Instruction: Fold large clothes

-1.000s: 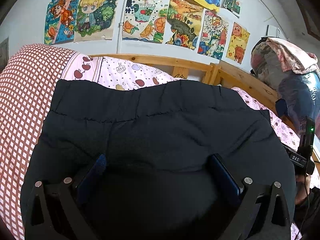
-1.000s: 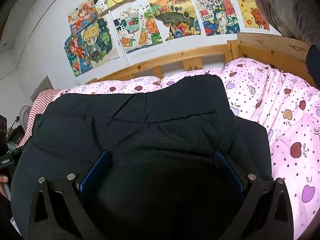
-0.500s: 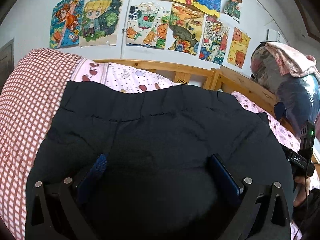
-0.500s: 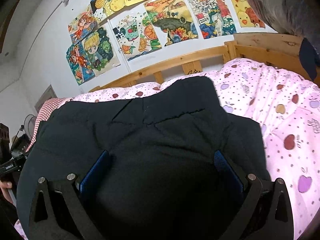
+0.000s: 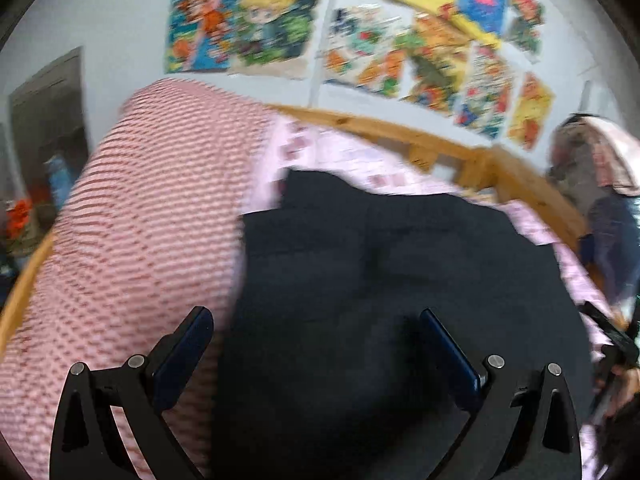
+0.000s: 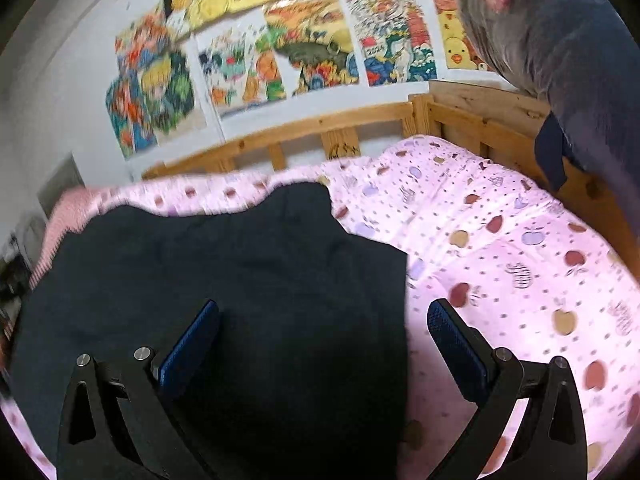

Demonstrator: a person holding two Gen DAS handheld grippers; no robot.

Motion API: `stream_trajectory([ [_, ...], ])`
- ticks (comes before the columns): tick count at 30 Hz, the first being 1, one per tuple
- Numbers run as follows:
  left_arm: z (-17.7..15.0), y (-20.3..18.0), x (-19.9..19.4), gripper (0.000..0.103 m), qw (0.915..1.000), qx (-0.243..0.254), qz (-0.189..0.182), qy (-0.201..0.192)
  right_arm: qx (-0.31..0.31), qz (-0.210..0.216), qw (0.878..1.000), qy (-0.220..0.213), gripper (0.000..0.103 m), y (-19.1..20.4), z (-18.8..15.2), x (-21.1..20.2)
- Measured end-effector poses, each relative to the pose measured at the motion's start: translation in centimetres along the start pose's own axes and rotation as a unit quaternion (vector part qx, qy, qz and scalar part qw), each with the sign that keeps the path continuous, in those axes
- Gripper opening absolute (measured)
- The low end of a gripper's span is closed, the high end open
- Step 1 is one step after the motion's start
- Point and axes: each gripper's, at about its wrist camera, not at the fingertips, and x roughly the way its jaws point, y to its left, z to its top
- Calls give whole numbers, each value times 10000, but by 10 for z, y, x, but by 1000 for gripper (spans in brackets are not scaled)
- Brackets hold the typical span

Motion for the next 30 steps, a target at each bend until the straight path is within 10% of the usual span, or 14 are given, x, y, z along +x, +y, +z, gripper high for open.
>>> stream_trajectory([
  [2,1,17,10,103,9991,-153,287,264,-96,-81,9998,164,102,-2,-1,3],
  [15,-20,44,49,103,9922,-622,-701,818,613,504,9955,523,102,-29,-34,33],
  [30,-18,41,88,103,9620,-770,-2122,1534,666,1507,9807,1055,102,-15,-44,59],
])
